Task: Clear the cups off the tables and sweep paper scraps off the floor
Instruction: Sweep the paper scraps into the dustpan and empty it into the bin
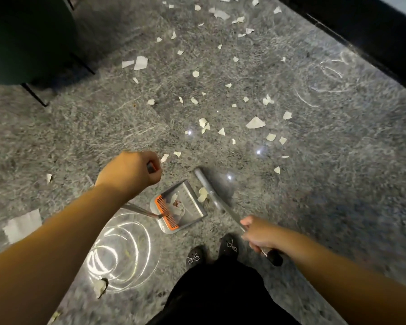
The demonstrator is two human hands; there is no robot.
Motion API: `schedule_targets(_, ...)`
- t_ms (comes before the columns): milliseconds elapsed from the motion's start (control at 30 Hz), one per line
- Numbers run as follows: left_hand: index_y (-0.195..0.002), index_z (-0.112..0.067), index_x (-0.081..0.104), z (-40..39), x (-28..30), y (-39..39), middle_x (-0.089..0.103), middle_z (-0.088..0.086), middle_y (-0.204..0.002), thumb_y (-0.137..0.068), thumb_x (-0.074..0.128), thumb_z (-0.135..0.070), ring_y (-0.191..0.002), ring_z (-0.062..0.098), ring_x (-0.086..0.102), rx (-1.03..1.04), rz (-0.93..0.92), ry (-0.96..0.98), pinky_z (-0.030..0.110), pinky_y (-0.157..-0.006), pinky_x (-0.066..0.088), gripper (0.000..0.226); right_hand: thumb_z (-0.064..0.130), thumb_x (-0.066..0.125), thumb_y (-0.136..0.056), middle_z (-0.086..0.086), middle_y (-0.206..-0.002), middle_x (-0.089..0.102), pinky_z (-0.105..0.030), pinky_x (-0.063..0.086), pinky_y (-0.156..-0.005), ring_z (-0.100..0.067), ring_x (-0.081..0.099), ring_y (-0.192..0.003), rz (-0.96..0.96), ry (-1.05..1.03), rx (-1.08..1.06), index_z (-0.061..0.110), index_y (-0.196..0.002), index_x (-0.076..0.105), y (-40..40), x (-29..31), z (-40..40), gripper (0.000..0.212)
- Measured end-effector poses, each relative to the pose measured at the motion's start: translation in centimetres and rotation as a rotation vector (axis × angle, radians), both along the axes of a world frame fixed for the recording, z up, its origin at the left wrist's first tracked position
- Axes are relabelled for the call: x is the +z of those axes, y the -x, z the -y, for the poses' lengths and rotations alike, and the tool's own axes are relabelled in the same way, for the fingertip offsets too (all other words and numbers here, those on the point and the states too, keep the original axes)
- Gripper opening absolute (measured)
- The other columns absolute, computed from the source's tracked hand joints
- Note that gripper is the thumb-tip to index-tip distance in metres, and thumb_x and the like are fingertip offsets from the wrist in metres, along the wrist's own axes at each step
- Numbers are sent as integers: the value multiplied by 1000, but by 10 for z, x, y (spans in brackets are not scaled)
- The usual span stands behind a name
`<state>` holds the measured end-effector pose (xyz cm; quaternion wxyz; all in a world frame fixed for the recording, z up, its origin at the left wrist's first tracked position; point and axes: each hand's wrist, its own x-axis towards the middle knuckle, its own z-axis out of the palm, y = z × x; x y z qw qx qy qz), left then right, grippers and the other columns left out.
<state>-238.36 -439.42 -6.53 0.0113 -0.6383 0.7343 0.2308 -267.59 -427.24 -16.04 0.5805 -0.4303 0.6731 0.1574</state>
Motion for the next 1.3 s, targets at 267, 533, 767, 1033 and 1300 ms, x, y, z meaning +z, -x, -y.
schedule_targets(267,-77,-32,65,-28,-1,-32,65,-9,-69,-81,72,-30,-67,15,62,3,-52,32,35,-62,55,9,7,45,-96,-5,-64,52,-18,42,-37,-9,50,-45,167,-62,-189,19,-140,44,-40,32,-22,46)
schedule_targets(533,-73,-39,61,-23,9,-18,64,-15,-68,-81,74,-33,-68,9,62,-7,-140,54,33,-62,55,17,7,47,-98,-8,-59,49,-15,35,-36,-8,45,-37,147,26,-412,13,-137,46,-12,52,-40,40)
schedule_targets(767,-71,-44,56,2,17,49,60,-18,-66,-80,76,-37,-70,10,64,-107,-185,78,29,-65,54,22,6,46,-98,-9,-58,47,-14,32,-33,-13,40,-41,108,102,-699,4,-133,51,50,66,-33,36)
schedule_targets(1033,-81,-34,65,48,15,173,64,-12,-71,-83,72,-37,-71,16,62,-200,-165,98,26,-58,47,8,4,47,-98,-13,-59,46,-23,30,-42,-21,39,-46,49,177,-914,4,-124,53,178,58,-8,28)
schedule_targets(1300,-87,-28,67,105,2,291,64,-5,-75,-86,69,-35,-76,21,63,-183,-91,55,29,-59,49,7,4,50,-95,-13,-51,51,-24,36,-38,-21,45,-46,-71,188,-773,-7,-122,53,322,34,63,29)
